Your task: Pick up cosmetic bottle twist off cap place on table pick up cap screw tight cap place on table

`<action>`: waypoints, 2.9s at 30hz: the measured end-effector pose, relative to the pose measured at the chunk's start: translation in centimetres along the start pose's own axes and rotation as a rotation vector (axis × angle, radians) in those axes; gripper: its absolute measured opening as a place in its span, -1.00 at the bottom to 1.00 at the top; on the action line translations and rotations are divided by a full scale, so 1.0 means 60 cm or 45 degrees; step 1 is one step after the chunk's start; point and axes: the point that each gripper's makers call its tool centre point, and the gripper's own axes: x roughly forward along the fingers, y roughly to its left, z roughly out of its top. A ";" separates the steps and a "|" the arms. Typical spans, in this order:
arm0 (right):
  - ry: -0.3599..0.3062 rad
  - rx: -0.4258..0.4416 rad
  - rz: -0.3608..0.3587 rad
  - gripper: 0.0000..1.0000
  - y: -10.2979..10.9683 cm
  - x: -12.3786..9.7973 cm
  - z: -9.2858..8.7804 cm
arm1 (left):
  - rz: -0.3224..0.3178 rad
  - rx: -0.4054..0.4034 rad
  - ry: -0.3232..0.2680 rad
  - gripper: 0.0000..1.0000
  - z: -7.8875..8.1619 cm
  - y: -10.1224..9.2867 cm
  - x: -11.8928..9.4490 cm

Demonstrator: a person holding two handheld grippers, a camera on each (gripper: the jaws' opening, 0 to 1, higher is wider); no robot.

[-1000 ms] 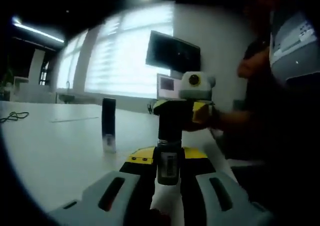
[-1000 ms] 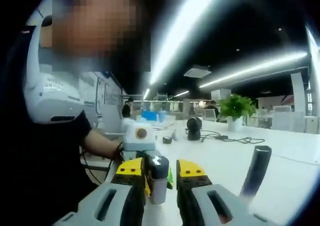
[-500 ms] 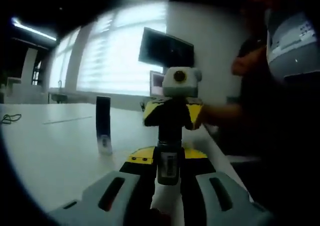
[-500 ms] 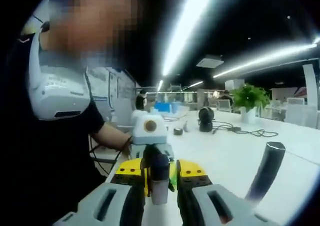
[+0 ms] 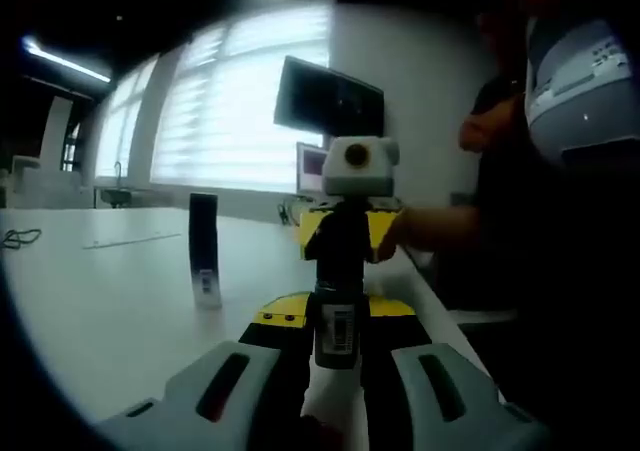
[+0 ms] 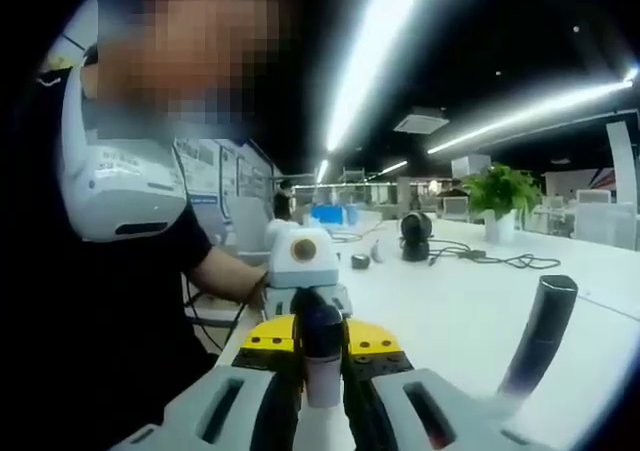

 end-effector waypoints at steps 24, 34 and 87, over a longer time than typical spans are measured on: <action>-0.009 -0.100 -0.226 -0.83 0.000 0.009 0.001 | 0.173 0.082 0.021 -0.84 -0.001 0.025 -0.004; -0.037 -0.128 -0.316 -0.83 -0.001 0.012 0.017 | 0.311 0.080 -0.021 -0.84 0.012 0.031 -0.013; -0.093 -0.051 -1.326 -0.84 -0.032 0.004 0.006 | 0.474 0.137 -0.008 -0.84 0.008 0.052 -0.026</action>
